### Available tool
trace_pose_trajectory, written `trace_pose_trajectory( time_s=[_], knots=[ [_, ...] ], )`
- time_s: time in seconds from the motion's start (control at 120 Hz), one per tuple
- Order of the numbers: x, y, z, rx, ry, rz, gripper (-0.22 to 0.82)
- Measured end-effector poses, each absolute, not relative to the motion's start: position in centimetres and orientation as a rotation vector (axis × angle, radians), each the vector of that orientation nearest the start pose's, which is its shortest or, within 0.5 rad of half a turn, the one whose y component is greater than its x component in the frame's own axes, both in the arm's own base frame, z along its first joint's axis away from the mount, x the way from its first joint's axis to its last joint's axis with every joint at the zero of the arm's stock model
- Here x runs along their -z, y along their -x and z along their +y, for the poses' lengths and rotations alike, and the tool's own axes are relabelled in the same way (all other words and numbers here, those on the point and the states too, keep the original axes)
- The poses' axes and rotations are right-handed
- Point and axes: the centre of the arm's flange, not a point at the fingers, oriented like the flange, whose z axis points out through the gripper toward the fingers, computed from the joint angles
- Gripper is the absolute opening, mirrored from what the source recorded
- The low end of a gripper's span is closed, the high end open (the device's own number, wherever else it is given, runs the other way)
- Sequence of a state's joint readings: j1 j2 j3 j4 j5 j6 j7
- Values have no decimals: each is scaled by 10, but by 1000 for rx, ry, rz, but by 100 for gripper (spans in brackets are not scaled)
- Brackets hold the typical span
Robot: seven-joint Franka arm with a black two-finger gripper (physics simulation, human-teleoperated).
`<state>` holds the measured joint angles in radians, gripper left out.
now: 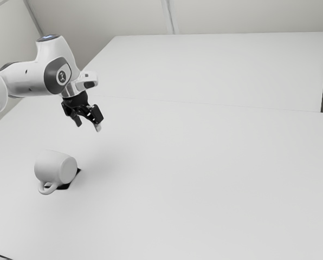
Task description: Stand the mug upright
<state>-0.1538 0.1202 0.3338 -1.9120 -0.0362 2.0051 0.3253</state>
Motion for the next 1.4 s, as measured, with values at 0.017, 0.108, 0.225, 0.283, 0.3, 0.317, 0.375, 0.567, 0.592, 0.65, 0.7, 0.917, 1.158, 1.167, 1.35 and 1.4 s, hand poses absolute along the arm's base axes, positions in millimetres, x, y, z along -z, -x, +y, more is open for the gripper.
trace_pose_trajectory(
  time_s=[0.017, 0.108, 0.225, 0.283, 0.3, 0.317, 0.375, 0.567, 0.592, 0.65, 0.7, 0.917, 1.158, 1.167, 1.35, 1.4],
  knots=[
    [-434, -577, 97, -33, 3133, 207, 60],
    [-434, -574, 110, -23, 3138, 185, 60],
    [-429, -563, 152, 2, 3172, 95, 60],
    [-425, -557, 176, 12, 3192, 50, 60],
    [-423, -555, 183, 11, 3199, 37, 60],
    [-421, -554, 189, 12, 3206, 25, 60],
    [-417, -550, 211, 14, 3230, -5, 60],
    [-406, -536, 276, 1, 3320, -55, 60],
    [-404, -532, 283, -8, 3333, -59, 60],
    [-399, -524, 301, -28, 3359, -62, 60],
    [-395, -515, 313, -46, 3381, -61, 60],
    [-377, -492, 323, -114, 3566, -21, 60],
    [-344, -472, 330, -139, 3804, -64, 60],
    [-343, -472, 330, -136, 3812, -67, 60],
    [-335, -461, 332, -57, 3936, -134, 60],
    [-332, -458, 330, -53, 3961, -140, 60]
  ],
)
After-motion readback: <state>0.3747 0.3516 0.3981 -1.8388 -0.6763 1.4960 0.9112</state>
